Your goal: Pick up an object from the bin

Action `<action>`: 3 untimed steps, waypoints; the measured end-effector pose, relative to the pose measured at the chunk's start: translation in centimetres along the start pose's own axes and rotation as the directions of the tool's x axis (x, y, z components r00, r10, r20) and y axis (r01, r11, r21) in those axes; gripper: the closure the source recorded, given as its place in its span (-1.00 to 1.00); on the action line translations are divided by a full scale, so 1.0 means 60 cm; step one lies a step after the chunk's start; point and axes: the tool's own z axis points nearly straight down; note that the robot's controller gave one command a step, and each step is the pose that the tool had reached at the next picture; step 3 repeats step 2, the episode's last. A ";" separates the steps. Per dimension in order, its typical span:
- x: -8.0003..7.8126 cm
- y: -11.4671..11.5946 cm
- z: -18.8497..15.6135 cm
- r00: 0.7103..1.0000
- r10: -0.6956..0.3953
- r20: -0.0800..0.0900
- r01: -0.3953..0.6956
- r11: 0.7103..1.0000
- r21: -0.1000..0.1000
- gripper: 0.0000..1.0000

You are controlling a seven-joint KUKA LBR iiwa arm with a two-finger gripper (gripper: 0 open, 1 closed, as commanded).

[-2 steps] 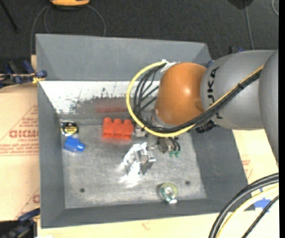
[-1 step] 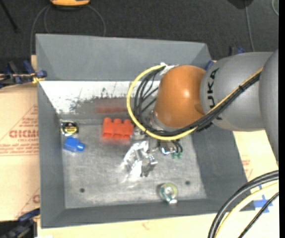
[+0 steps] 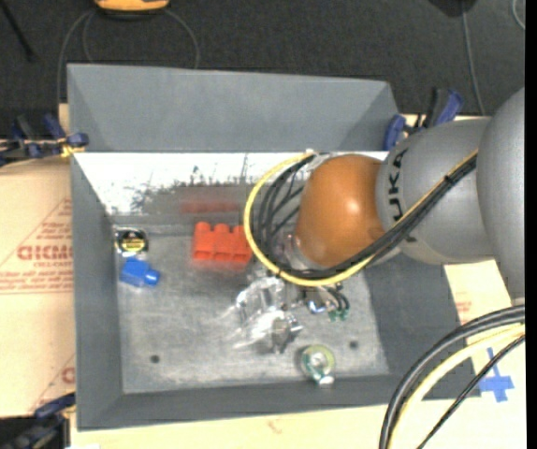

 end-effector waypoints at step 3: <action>0.017 -0.006 -0.187 1.000 0.021 -0.002 -0.020 1.000 0.002 1.00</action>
Offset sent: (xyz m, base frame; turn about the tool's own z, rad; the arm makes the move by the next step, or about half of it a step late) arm 0.0000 0.0000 0.0000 0.0000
